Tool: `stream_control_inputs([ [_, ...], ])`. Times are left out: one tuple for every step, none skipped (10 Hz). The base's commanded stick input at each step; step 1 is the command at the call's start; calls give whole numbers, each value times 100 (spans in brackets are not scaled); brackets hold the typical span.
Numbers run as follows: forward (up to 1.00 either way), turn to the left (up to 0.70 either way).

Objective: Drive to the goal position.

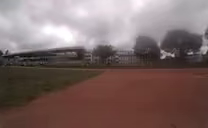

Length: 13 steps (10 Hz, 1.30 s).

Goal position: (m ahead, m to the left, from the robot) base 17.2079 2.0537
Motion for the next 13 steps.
stream_control_inputs([
  [70,0],
  [70,0],
  [70,0],
  [70,0],
  [70,0],
  [70,0],
  [70,0],
  [70,0],
  [70,0],
  [70,0],
  [70,0],
  [70,0],
  [70,0],
])
